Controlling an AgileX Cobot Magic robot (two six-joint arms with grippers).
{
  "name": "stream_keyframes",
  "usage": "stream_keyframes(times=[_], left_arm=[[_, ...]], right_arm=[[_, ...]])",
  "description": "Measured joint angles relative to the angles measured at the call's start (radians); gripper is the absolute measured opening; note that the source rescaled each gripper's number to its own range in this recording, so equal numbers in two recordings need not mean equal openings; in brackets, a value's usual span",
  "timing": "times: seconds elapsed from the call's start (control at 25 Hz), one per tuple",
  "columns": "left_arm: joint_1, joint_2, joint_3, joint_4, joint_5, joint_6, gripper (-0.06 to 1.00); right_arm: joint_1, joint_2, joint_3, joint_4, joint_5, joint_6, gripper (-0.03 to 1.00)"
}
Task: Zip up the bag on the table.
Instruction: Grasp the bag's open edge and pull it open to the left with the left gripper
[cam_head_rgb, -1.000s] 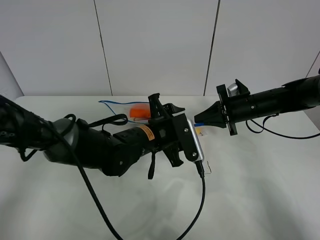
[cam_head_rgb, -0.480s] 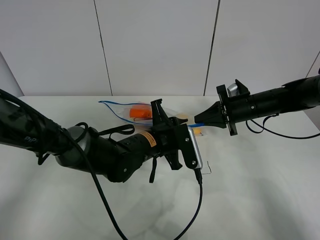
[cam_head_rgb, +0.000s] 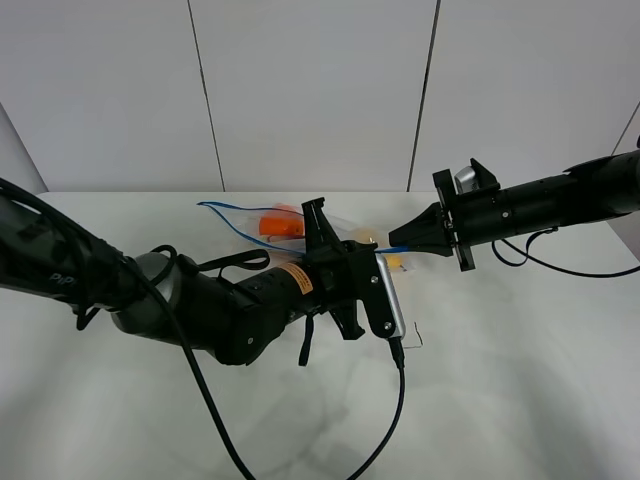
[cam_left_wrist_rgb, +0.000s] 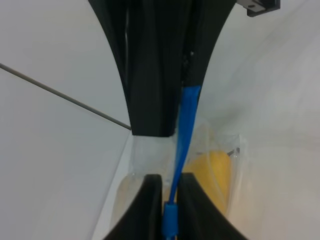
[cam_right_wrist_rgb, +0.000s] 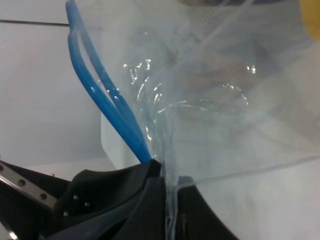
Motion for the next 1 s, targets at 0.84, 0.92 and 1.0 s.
stream_keyframes(times=[0.84,0.92,1.0], left_arm=[[0.164,-0.001,0.129,-0.071,-0.223,0.209,0.0],[0.189,-0.001,0.15,-0.065,-0.258,0.21,0.0],[0.217,-0.002,0.164,-0.063,-0.289,0.211,0.0]], right_arm=[[0.003,0.0,-0.001,0.026,-0.007,0.008,0.0],[0.003,0.0,-0.001,0.026,-0.006,0.014,0.0],[0.003,0.0,-0.001,0.027,-0.005,0.019,0.0]])
